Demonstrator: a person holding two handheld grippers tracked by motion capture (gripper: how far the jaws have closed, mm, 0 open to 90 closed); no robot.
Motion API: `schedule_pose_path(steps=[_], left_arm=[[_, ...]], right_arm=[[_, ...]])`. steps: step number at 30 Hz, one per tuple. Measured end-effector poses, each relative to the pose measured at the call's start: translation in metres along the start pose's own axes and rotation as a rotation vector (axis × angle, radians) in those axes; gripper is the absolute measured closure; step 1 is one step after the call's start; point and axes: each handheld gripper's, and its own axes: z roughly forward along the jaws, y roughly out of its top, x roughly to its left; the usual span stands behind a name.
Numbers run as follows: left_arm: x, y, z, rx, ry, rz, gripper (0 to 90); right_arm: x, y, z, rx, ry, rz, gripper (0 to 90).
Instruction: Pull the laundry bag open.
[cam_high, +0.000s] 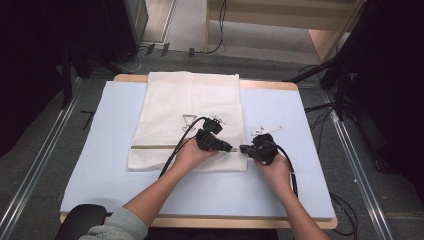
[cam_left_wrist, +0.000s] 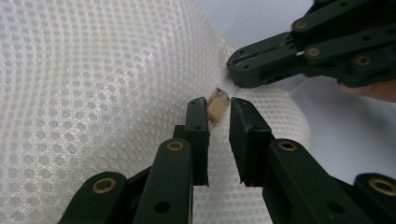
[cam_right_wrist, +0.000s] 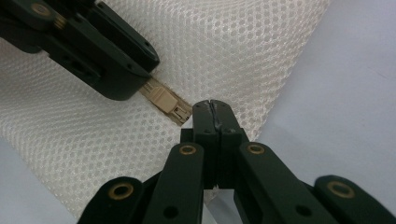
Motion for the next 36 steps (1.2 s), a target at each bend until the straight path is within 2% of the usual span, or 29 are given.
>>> schedule_pose_path(steps=[5,9,13,18,20,27,31,36], left_arm=[[0.003,0.0,0.004,-0.004,-0.01,-0.014,78.6],[0.003,0.0,0.011,-0.016,-0.034,-0.031,79.4],[0.001,0.001,0.016,-0.024,-0.04,-0.022,80.3],[-0.004,0.003,0.02,-0.025,-0.026,0.0,82.2],[-0.003,0.003,0.021,-0.024,-0.029,-0.004,83.7],[0.0,0.005,0.021,-0.01,-0.056,-0.04,88.2],[0.005,0.006,0.02,0.003,-0.096,-0.073,88.4],[0.009,0.005,0.017,0.013,-0.115,-0.084,88.6]], right_arm=[[0.0,0.0,0.0,-0.002,0.002,0.0,90.0],[0.0,0.0,0.0,0.0,0.001,0.0,90.0],[0.0,0.0,0.0,-0.002,0.003,-0.002,90.0],[-0.002,-0.001,0.0,-0.008,0.012,0.012,90.0],[-0.002,-0.001,0.0,-0.01,0.012,0.011,90.0],[-0.001,-0.001,0.0,-0.008,0.003,0.005,90.0],[0.0,-0.001,0.0,-0.001,0.002,0.006,90.0],[0.001,0.0,0.001,-0.001,0.001,-0.023,90.0]])
